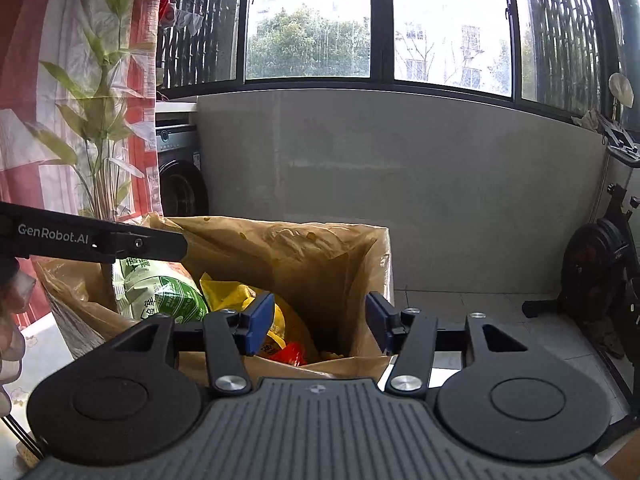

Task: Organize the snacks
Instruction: 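Carry both packs over the box and open both grippers to drop them, then move the left gripper to the cracker pack while the right reaches another red packet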

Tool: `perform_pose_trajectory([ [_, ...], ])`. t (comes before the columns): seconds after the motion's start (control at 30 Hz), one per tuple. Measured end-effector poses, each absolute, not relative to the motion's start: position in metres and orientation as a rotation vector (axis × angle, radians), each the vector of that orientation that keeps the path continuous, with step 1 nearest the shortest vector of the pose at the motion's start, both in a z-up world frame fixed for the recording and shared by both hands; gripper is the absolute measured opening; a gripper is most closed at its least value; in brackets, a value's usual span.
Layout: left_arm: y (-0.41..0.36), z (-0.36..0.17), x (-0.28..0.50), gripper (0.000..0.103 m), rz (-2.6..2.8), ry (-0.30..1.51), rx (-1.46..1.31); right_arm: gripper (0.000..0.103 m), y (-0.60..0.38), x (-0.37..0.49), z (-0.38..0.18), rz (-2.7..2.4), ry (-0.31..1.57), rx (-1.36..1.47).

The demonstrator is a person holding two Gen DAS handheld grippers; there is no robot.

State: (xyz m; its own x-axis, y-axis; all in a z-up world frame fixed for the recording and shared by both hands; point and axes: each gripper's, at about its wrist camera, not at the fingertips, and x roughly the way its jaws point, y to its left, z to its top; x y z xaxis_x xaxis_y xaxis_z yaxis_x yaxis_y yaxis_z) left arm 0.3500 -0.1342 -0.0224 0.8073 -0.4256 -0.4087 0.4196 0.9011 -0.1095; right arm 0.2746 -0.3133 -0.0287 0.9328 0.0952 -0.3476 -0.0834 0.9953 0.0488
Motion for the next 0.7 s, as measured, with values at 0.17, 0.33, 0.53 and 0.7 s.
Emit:
perform_pose_trajectory([
  [0.17, -0.097, -0.013, 0.326, 0.063, -0.432, 0.426, -0.033, 0.054, -0.316, 0.244, -0.022, 0.083, 0.328, 0.106],
  [0.33, -0.045, -0.018, 0.288, 0.065, -0.408, 0.421, -0.054, 0.054, -0.303, 0.210, -0.027, 0.084, 0.314, 0.216],
  [0.53, 0.024, -0.063, 0.244, 0.079, -0.356, 0.481, -0.088, 0.054, -0.273, 0.170, -0.063, 0.115, 0.323, 0.251],
  [0.7, 0.059, -0.100, 0.230, 0.079, -0.339, 0.563, -0.123, 0.054, -0.243, 0.148, -0.107, 0.117, 0.419, 0.251],
])
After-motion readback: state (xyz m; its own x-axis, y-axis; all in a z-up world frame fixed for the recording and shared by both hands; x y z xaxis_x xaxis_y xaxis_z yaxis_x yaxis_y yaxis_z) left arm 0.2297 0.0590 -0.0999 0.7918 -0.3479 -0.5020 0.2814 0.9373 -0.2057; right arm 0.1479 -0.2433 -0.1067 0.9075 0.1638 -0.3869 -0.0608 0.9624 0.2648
